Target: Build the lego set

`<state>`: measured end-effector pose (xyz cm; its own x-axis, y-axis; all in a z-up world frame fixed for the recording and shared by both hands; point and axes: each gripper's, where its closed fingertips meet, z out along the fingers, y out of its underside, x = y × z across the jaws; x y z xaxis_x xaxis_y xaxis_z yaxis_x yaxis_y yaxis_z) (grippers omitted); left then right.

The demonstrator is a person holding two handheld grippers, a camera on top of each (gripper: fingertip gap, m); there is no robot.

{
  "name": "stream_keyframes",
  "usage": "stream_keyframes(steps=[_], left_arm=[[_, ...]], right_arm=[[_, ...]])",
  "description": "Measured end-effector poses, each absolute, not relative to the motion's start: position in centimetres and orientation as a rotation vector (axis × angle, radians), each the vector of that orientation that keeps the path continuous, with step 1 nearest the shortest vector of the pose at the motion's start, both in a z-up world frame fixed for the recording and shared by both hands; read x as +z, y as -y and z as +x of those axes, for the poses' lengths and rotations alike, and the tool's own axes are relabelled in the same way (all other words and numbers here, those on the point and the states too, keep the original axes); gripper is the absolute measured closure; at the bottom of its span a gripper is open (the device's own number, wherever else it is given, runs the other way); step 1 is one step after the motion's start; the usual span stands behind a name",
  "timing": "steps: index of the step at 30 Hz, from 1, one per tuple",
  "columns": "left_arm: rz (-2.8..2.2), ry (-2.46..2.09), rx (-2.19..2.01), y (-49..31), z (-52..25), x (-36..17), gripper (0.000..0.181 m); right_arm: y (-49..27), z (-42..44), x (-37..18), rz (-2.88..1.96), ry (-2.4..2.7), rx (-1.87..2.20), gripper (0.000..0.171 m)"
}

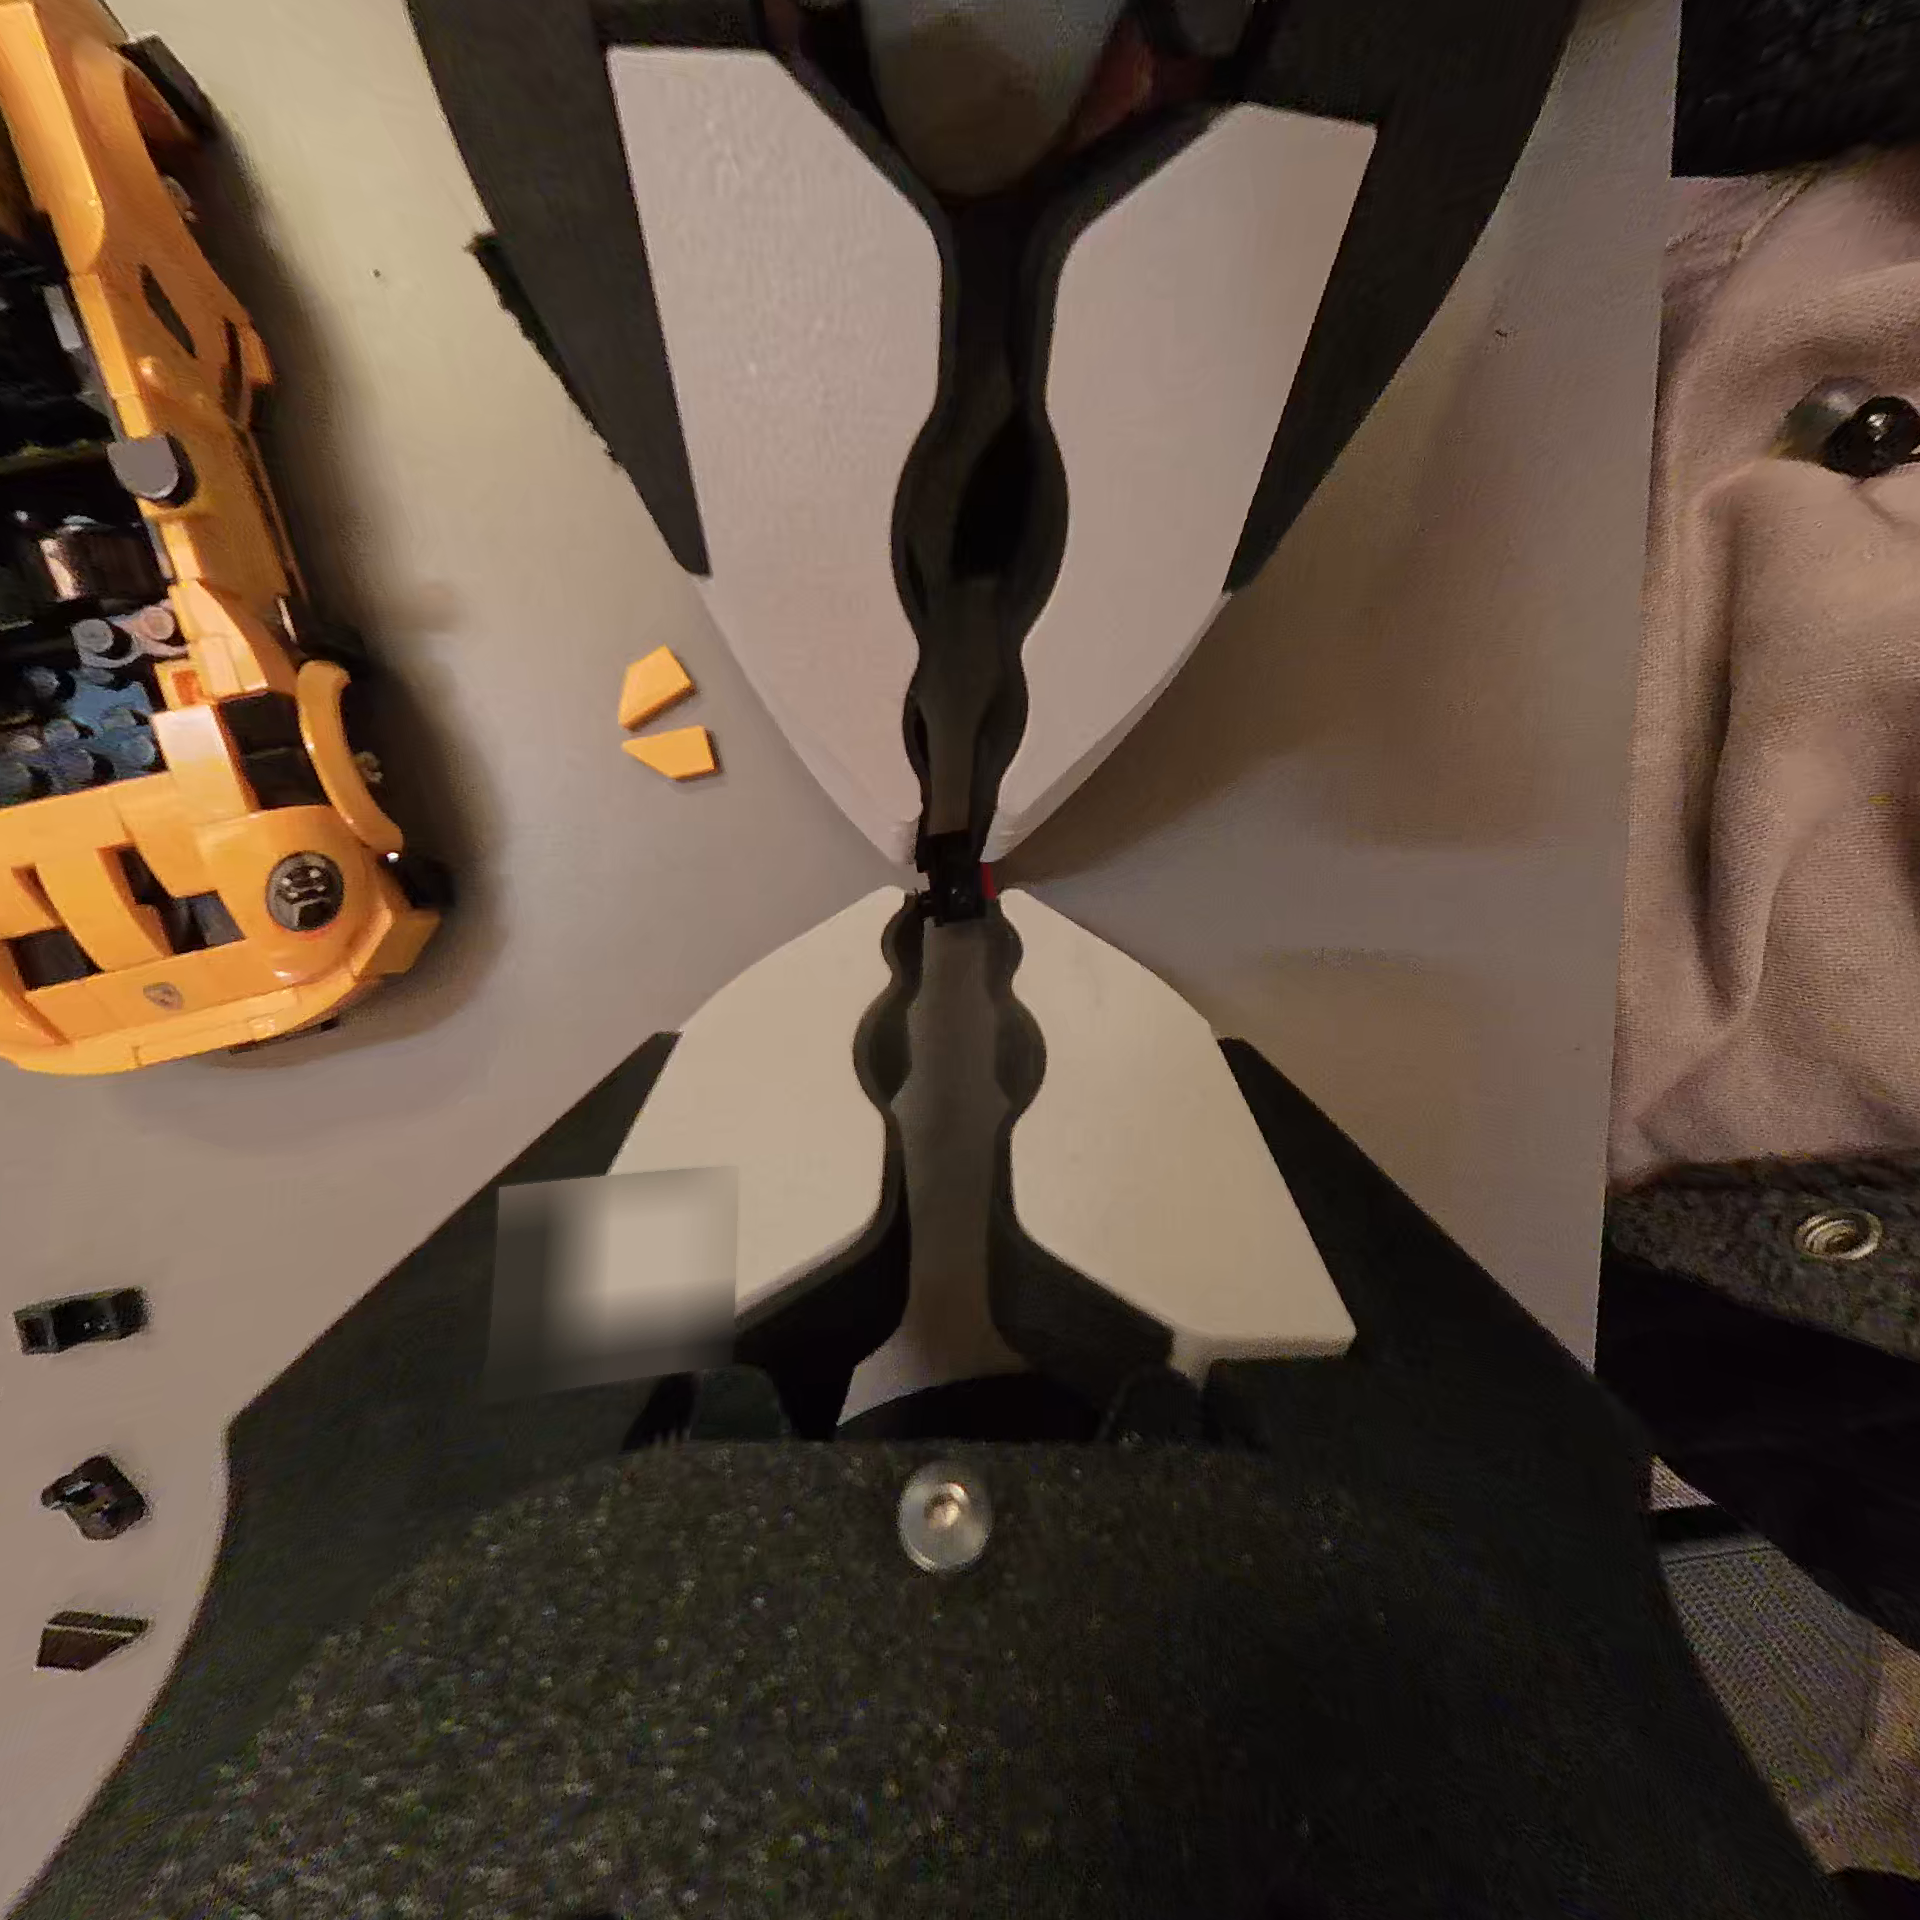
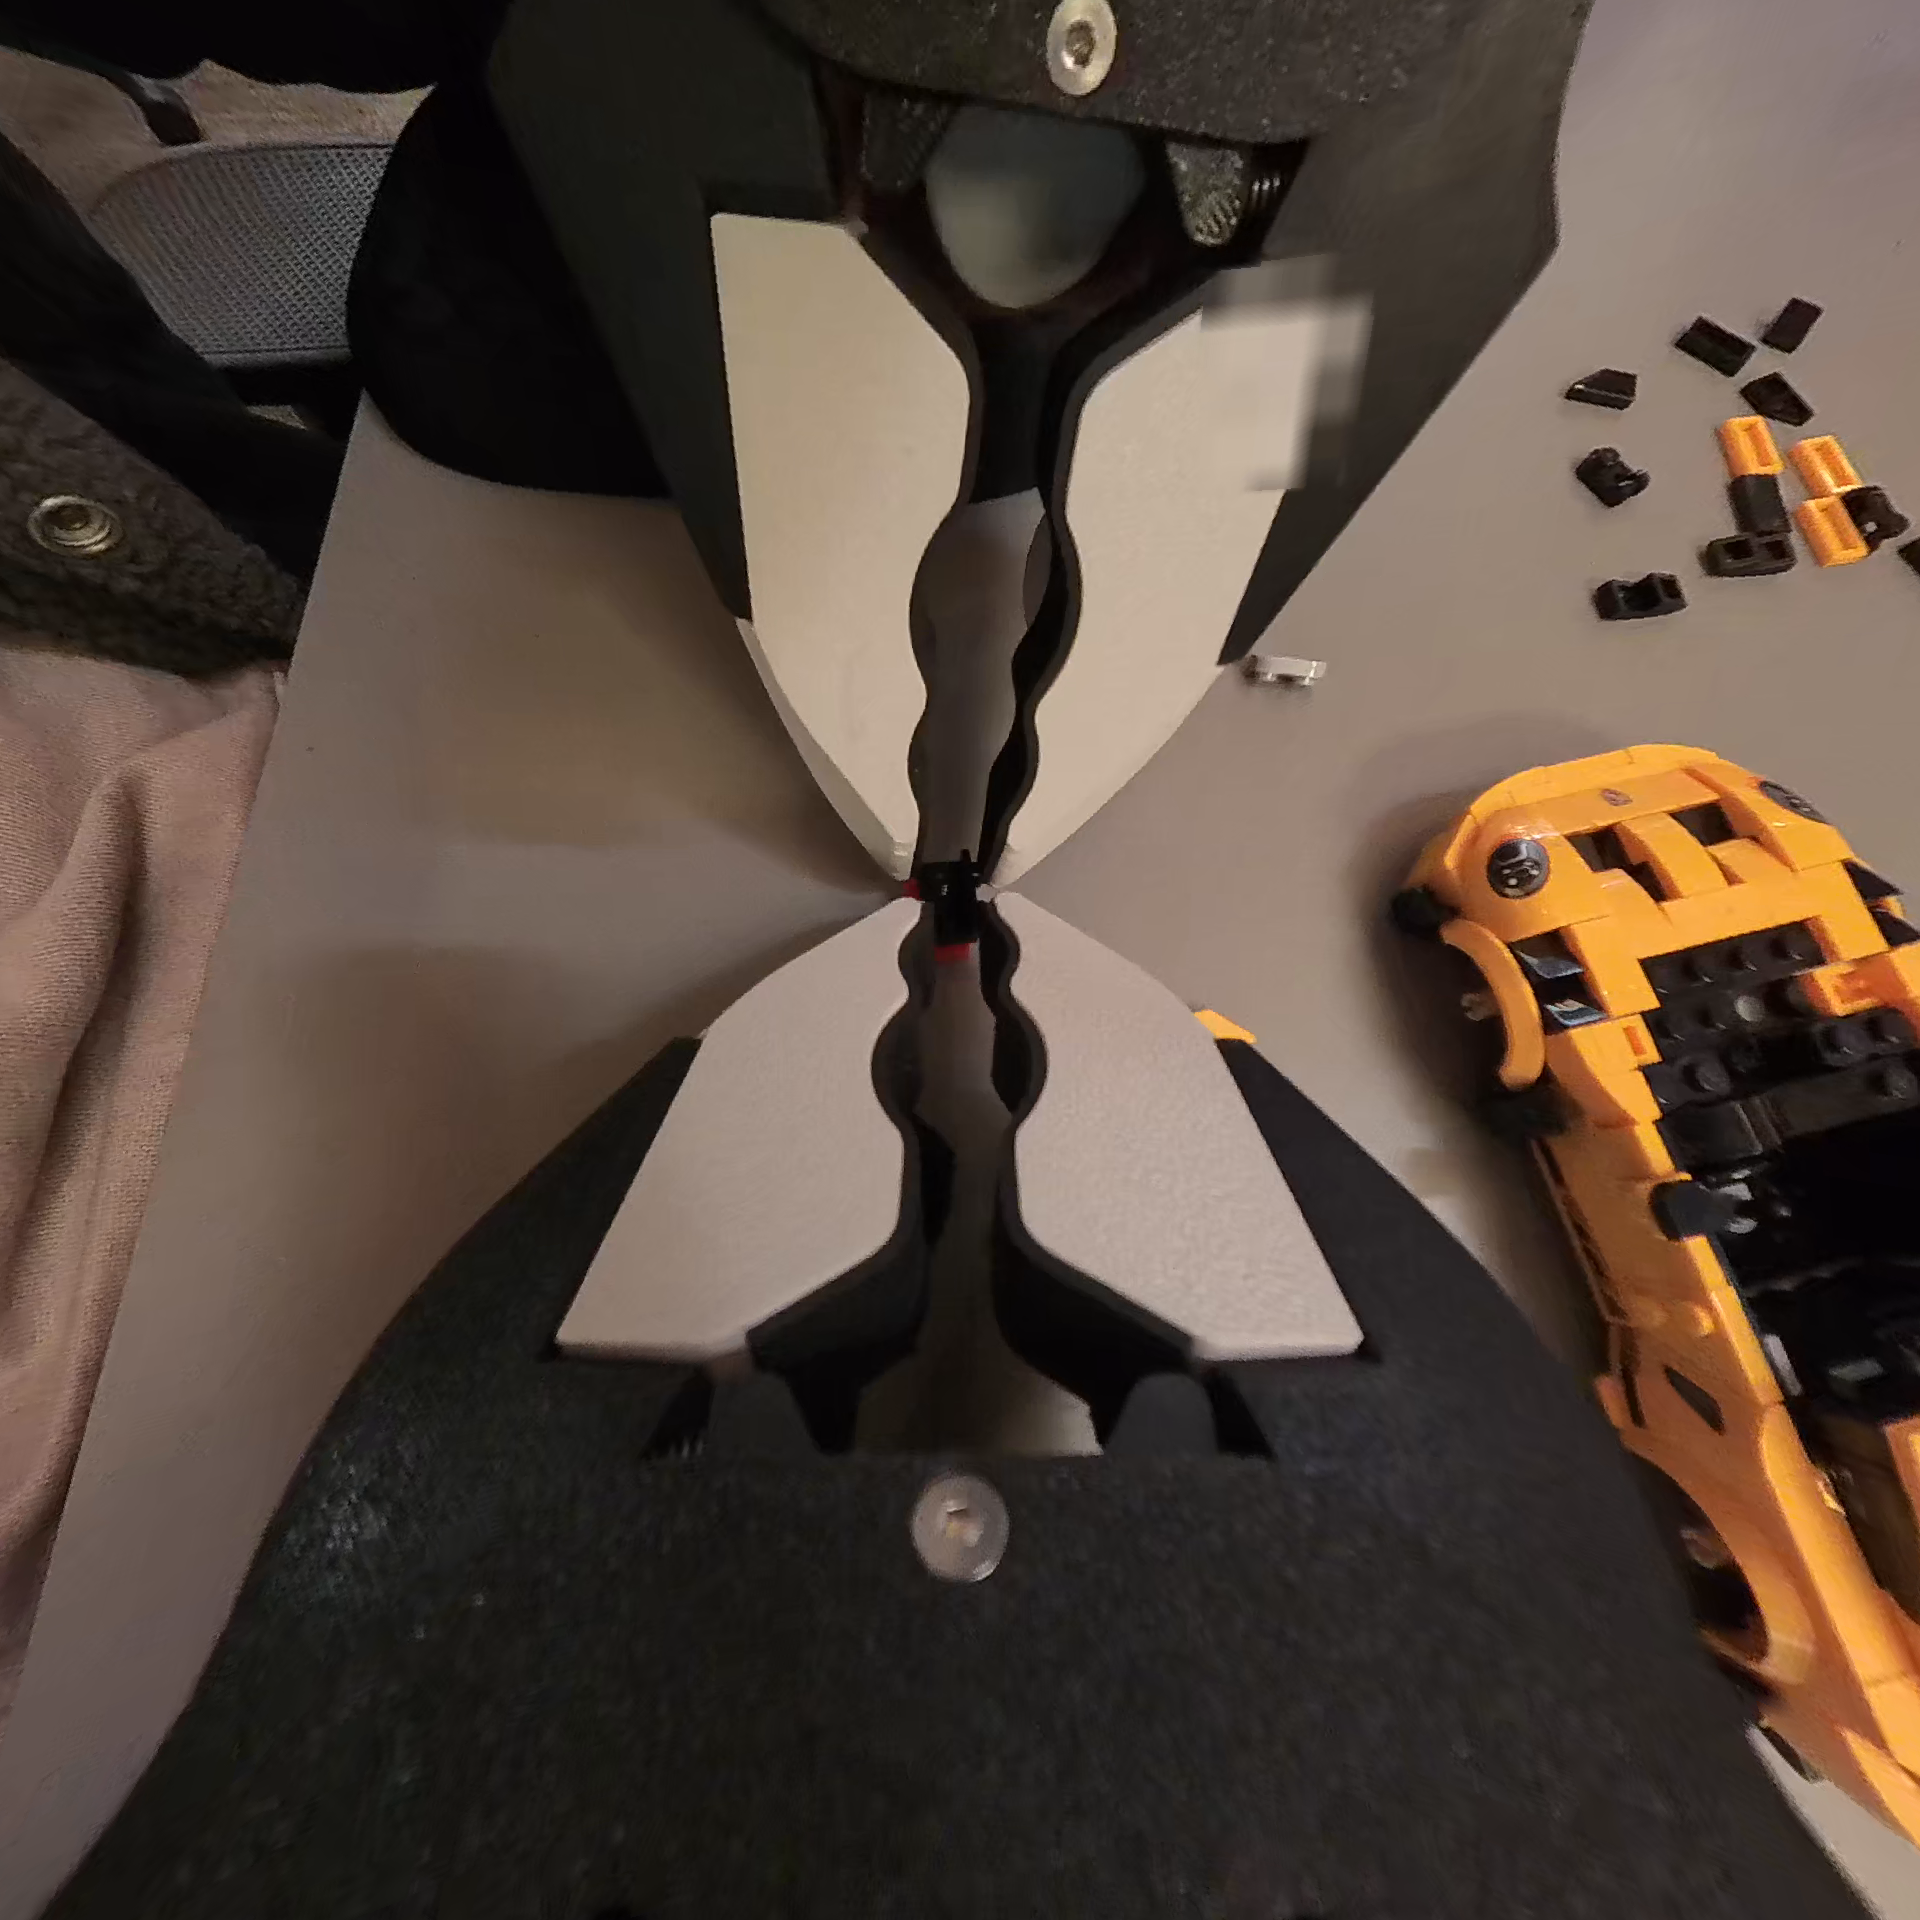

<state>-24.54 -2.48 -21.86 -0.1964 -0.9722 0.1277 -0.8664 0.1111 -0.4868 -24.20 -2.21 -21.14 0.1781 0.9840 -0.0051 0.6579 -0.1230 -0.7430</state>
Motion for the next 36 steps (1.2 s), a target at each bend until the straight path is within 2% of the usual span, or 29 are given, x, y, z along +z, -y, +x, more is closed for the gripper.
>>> stream_keyframes(steps=[10, 36], left_arm=[[-1.823, -2.129, -0.731, 2.66, -24.47, -21.68, 0.171], [-1.828, -2.083, -0.754, 2.84, -24.62, -21.91, 0.171]], right_arm=[[2.26, -23.93, -21.3, -1.865, 1.632, 0.743, 0.171], [2.53, -24.24, -21.36, -1.874, 1.722, 0.767, 0.168]])
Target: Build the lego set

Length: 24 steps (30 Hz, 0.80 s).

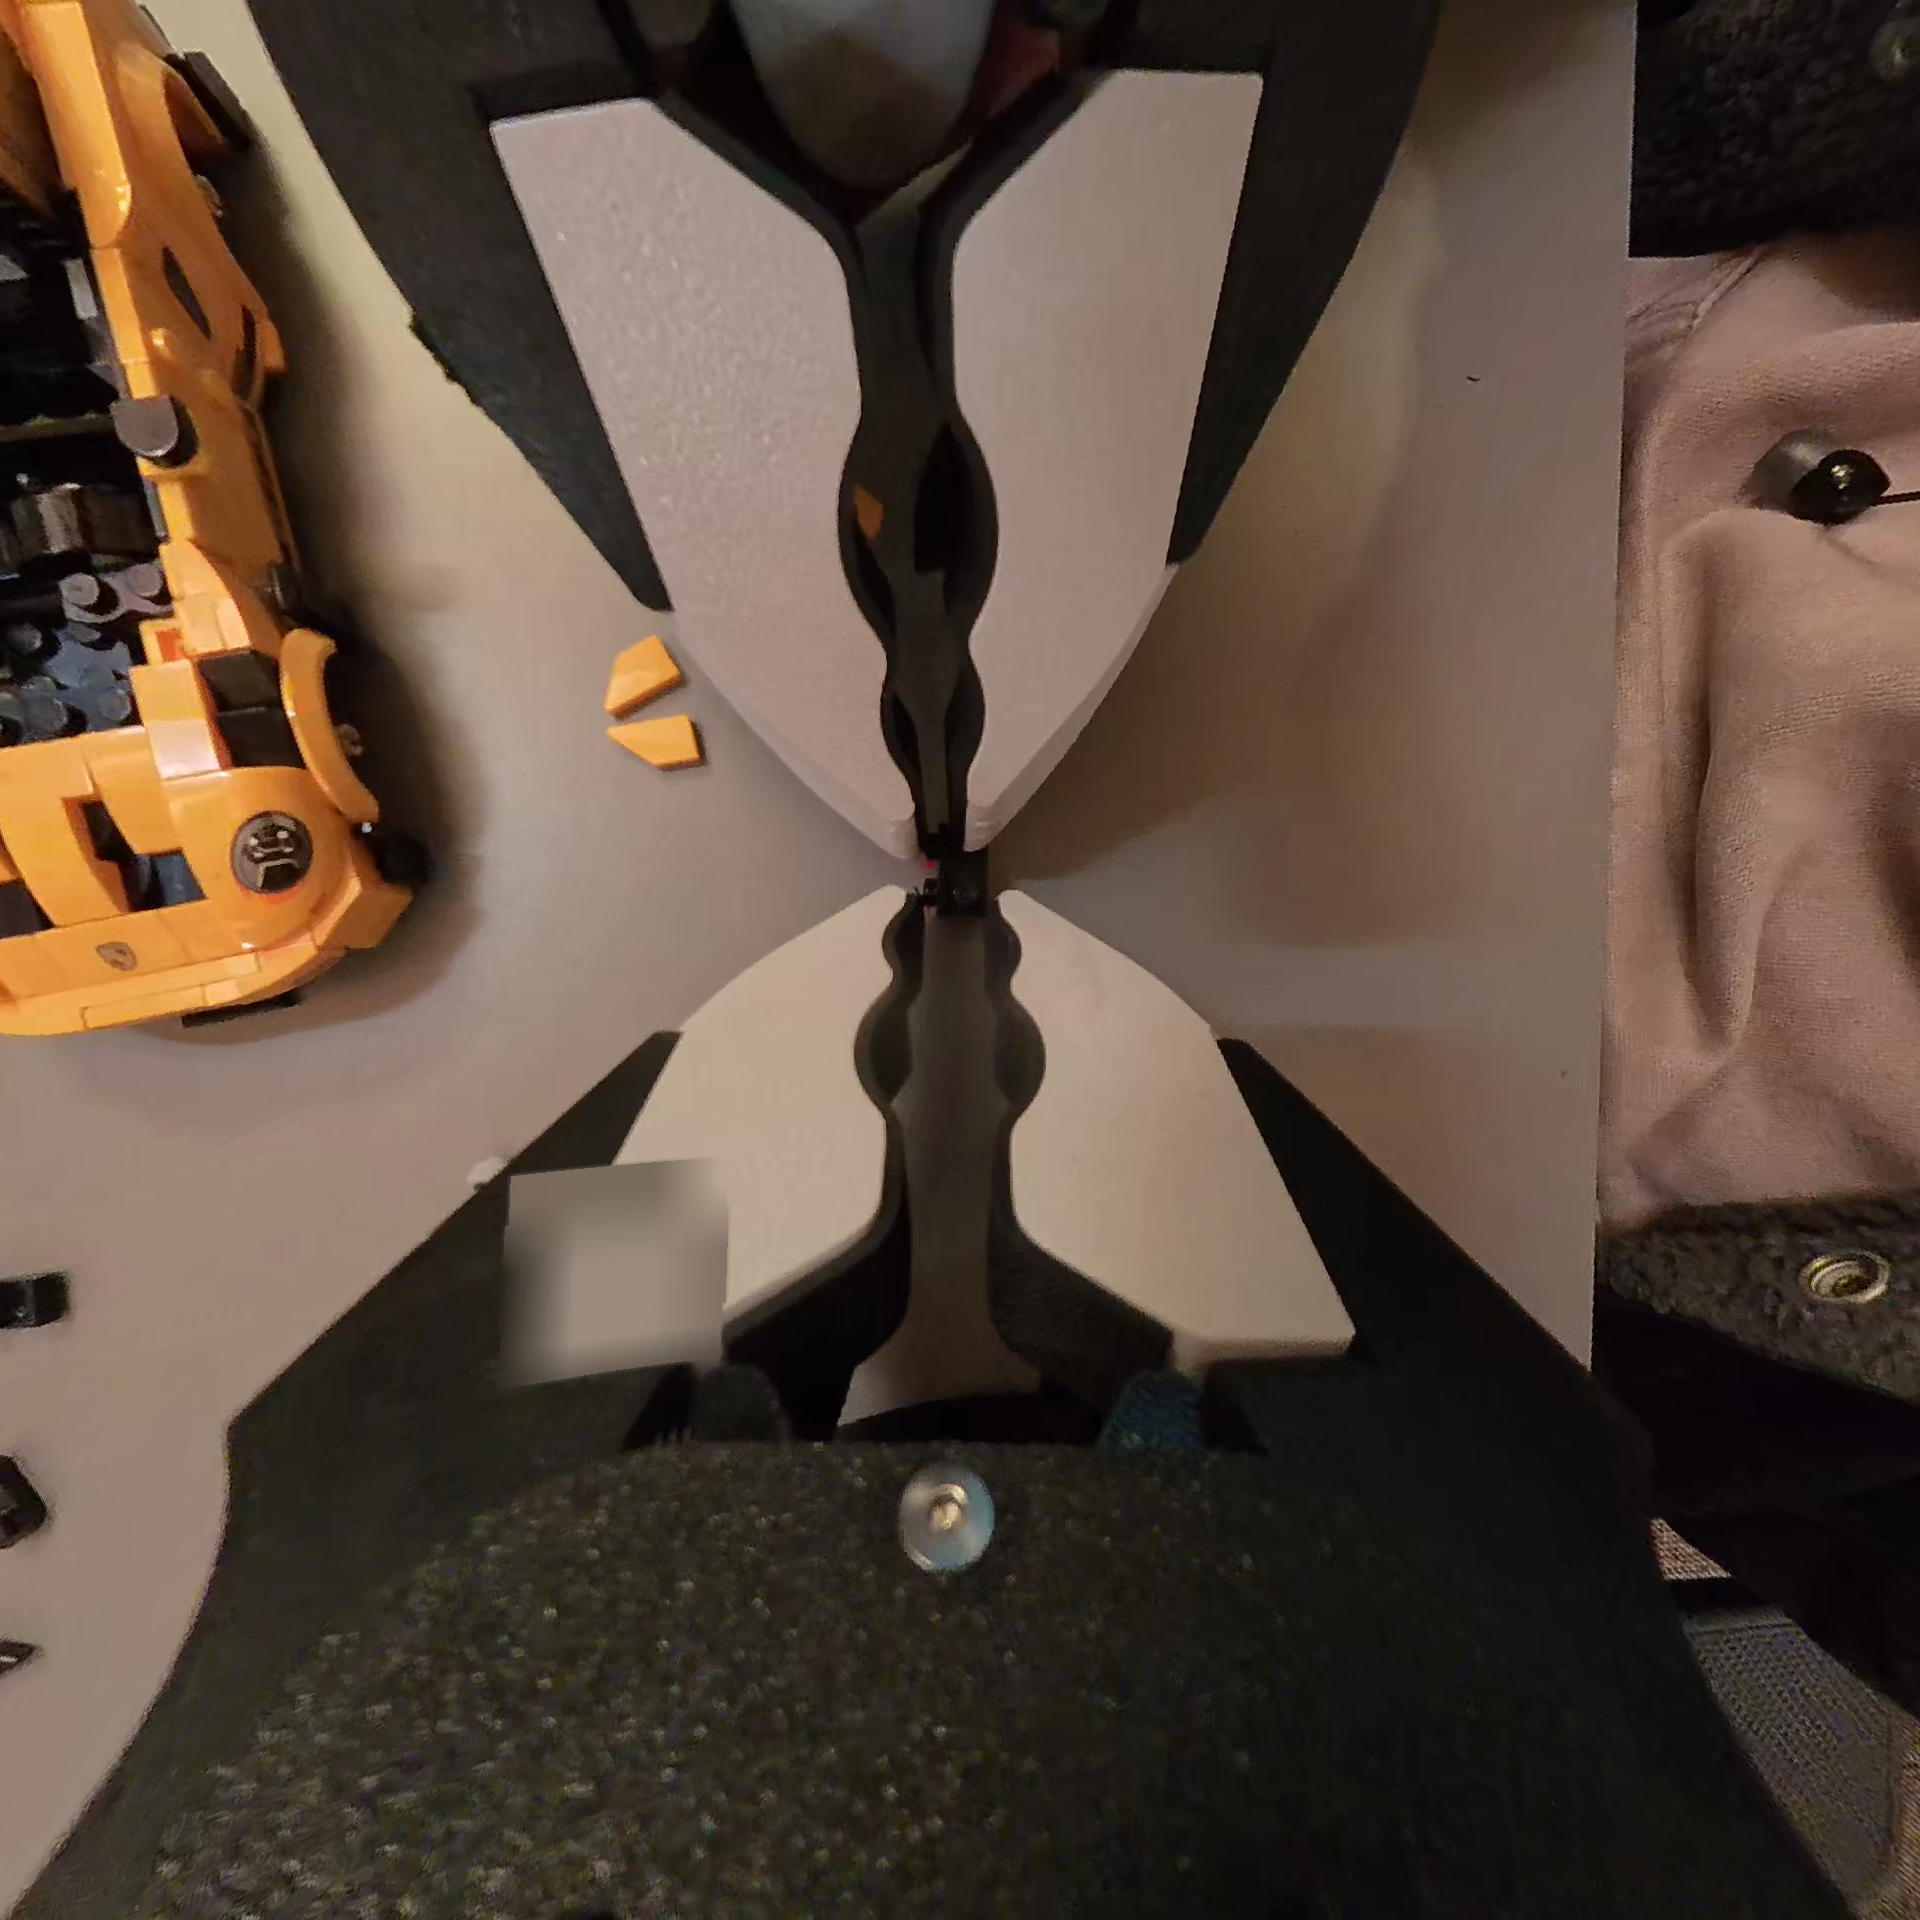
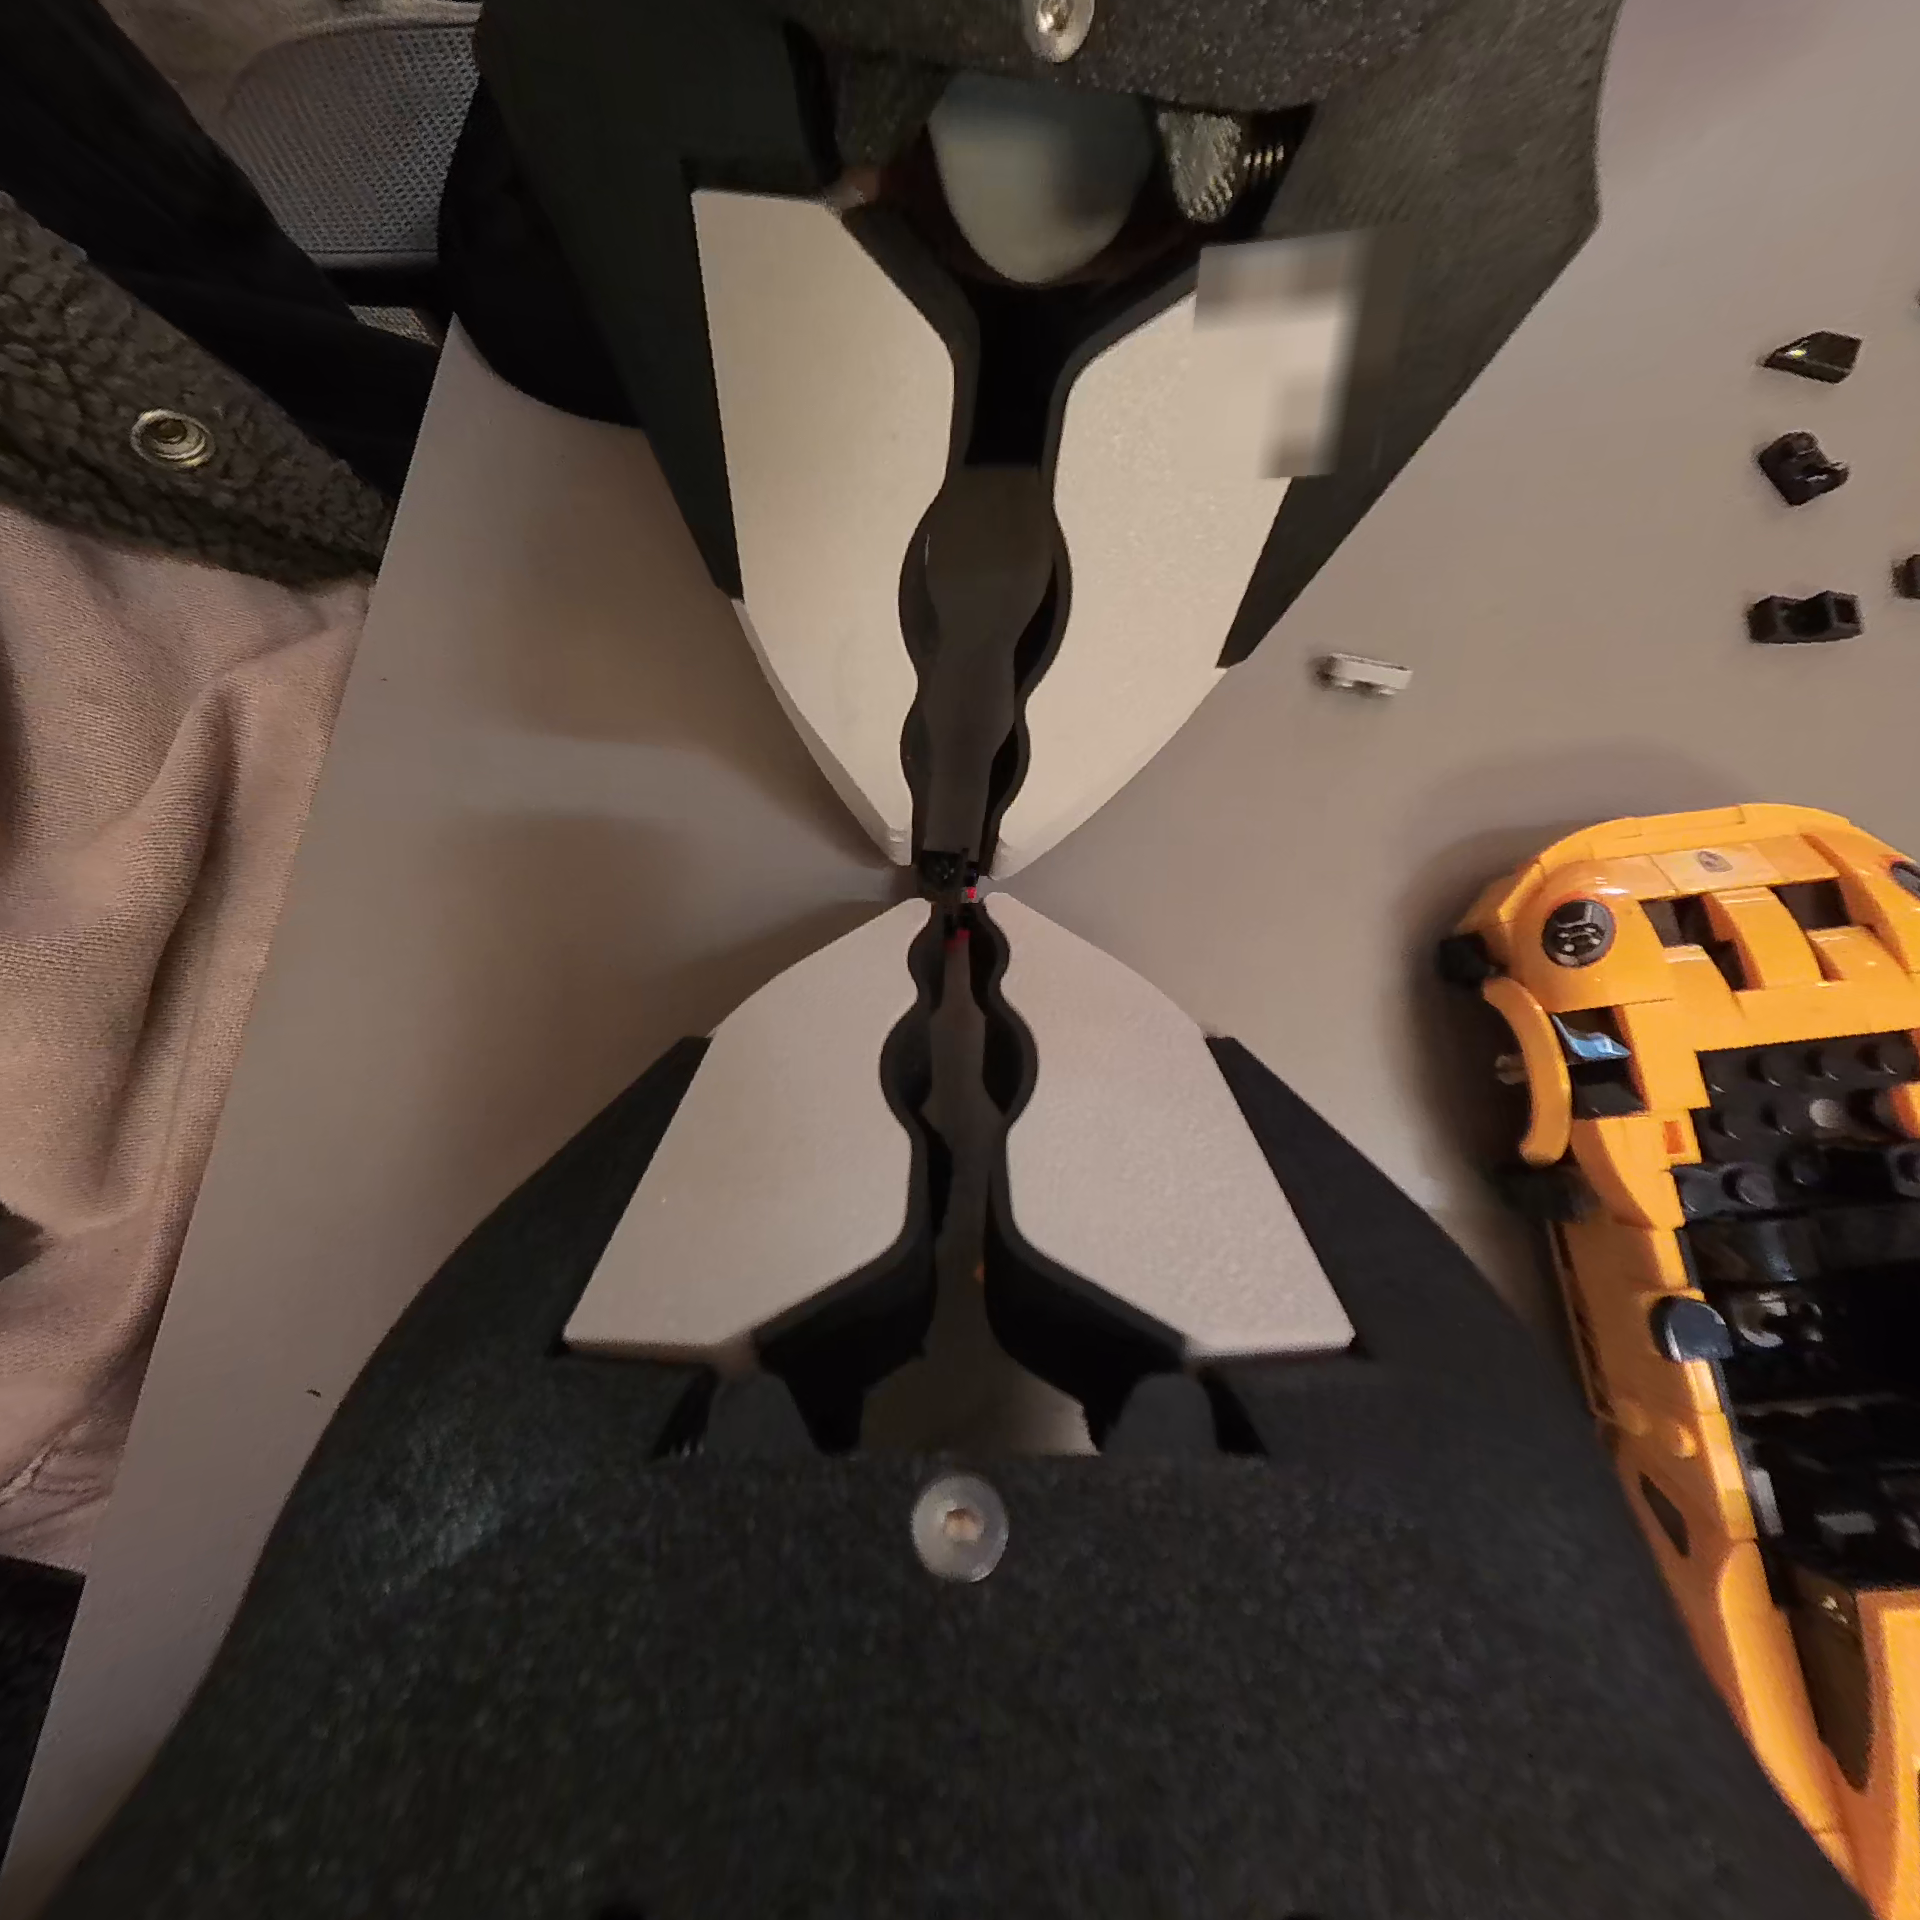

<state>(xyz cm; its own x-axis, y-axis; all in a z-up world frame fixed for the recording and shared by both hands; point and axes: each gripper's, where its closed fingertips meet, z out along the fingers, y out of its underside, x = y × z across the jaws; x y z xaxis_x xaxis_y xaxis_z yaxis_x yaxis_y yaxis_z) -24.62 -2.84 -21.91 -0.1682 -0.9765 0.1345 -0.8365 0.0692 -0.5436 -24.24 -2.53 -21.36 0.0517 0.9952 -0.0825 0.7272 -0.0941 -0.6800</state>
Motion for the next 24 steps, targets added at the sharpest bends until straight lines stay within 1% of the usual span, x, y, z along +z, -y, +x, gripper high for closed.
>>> stream_keyframes(steps=[11, 24], left_arm=[[-1.856, -2.056, -0.769, 2.97, -24.42, -22.12, 0.171], [-1.872, -1.961, -0.865, 3.05, -24.34, -22.1, 0.171]], right_arm=[[2.6, -24.04, -21.43, -1.876, 1.772, 0.713, 0.168], [2.66, -24.0, -21.54, -1.966, 1.888, 0.822, 0.168]])
